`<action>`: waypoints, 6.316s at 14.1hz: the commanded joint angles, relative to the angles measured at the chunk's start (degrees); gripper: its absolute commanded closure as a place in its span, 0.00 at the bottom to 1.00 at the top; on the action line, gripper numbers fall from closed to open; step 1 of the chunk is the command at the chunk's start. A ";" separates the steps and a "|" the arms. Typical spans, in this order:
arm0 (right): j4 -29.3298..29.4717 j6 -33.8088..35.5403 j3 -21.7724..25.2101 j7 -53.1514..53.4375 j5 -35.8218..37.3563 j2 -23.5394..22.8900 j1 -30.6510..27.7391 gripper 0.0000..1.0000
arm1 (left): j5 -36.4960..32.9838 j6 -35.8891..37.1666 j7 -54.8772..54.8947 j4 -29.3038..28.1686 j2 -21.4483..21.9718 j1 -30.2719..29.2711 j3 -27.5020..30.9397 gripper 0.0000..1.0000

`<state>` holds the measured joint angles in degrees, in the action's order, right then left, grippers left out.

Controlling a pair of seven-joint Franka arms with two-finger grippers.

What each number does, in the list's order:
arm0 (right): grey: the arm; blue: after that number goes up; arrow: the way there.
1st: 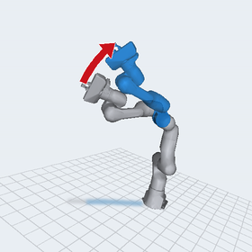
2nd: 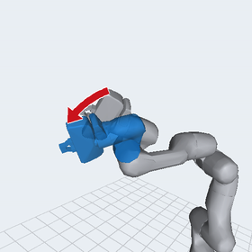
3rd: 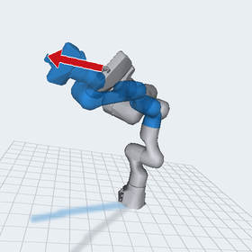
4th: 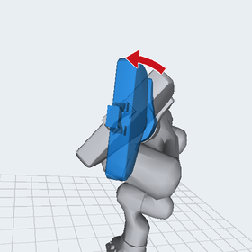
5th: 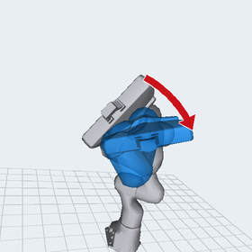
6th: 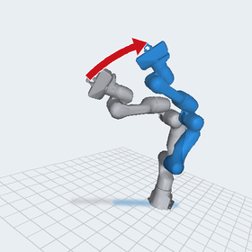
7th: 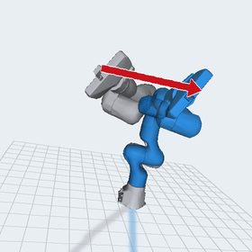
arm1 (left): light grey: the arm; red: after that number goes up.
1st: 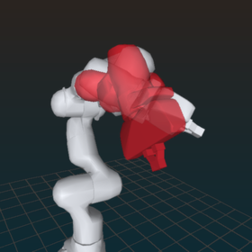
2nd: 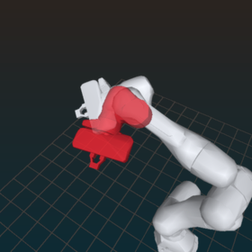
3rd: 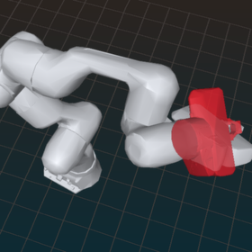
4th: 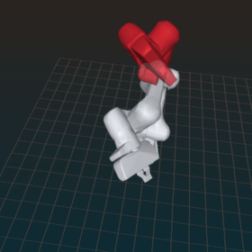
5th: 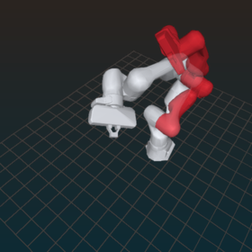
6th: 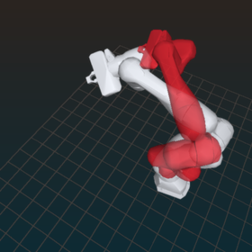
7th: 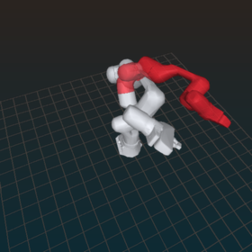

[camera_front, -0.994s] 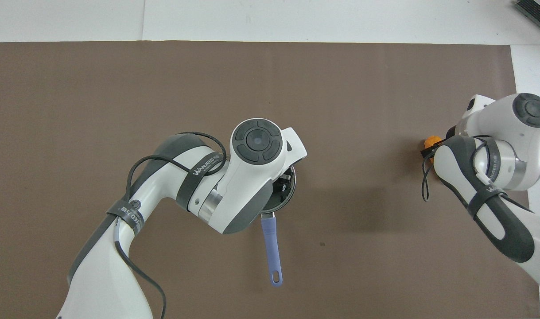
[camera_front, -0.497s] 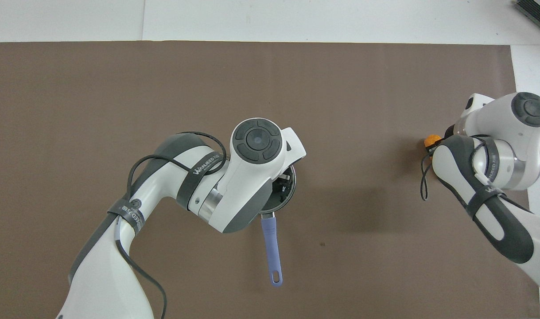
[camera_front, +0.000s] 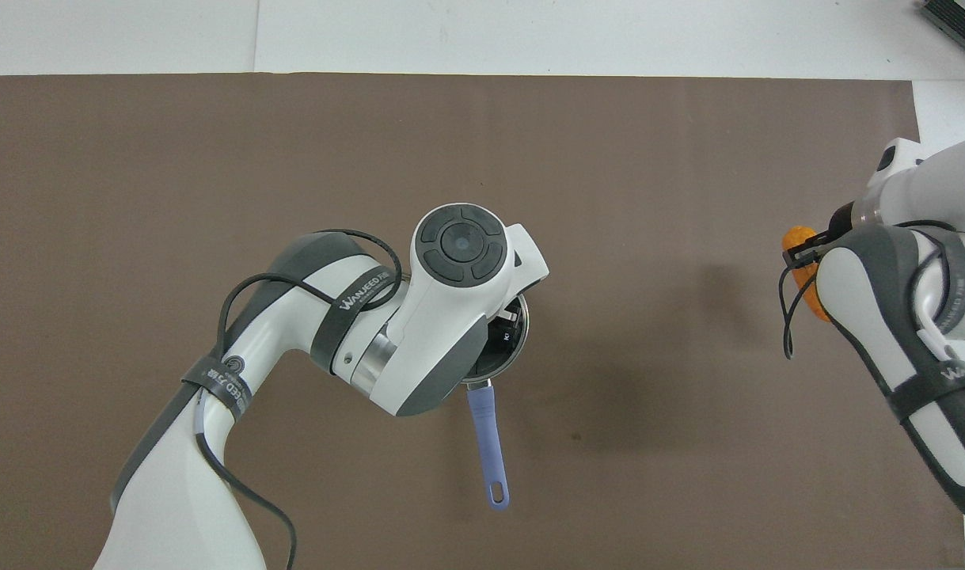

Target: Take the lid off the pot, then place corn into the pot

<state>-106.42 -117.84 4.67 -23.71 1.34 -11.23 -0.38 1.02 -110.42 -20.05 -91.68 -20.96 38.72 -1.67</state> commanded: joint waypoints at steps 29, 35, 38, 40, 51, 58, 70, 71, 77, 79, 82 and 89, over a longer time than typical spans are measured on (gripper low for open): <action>10.27 -4.41 -8.45 58.51 -0.37 -11.09 34.22 0.91 | -1.29 -7.79 42.79 -30.91 22.89 -46.00 3.69 1.00; 8.95 -6.96 -8.45 58.33 -0.46 -13.03 34.57 0.63 | -1.29 -19.20 57.74 -40.14 23.68 -56.28 3.69 1.00; 8.86 -6.88 -8.45 57.81 -0.37 -13.03 33.79 0.57 | -1.29 -25.45 65.56 -44.19 22.90 -60.77 3.78 1.00; 9.73 -6.79 -8.45 57.72 -0.28 -13.21 32.99 0.57 | -1.29 -29.22 69.34 -45.86 21.93 -62.53 3.86 1.00; 8.87 -12.32 -8.45 52.89 -2.57 -14.26 32.64 0.27 | -1.90 -14.84 60.42 -29.54 16.75 -57.46 3.78 0.00; 9.12 -6.45 -7.40 52.88 -0.72 -10.85 32.20 0.00 | -3.05 -3.24 40.56 -19.86 15.24 -44.72 3.77 0.00; 10.44 10.34 -7.57 47.17 0.24 7.70 15.59 0.00 | -2.17 11.44 29.56 -9.49 18.49 -33.19 2.90 0.00; 11.23 11.92 -7.57 46.82 -0.19 9.02 14.80 0.00 | -2.08 12.67 28.42 -8.70 18.85 -33.18 2.46 0.00; 18.09 24.93 -7.40 38.14 -1.07 11.48 8.13 0.00 | -0.42 16.98 21.56 -5.36 20.61 -33.27 2.19 0.00; 18.26 26.95 -7.40 36.19 -1.25 12.63 5.93 0.00 | 1.08 19.61 21.46 -3.25 20.61 -33.71 2.28 0.00; 18.44 29.68 -6.08 36.10 -2.57 14.91 4.69 0.00 | 0.65 24.09 22.25 -0.79 21.13 -34.06 2.81 0.00; 20.12 35.22 0.86 30.05 -2.22 18.70 4.78 0.00 | 0.47 31.23 23.82 6.08 20.52 -33.89 2.72 0.00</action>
<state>-85.20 -83.18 4.66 10.41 0.16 6.80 4.93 1.22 -80.24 2.47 -86.65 -0.08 4.88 0.98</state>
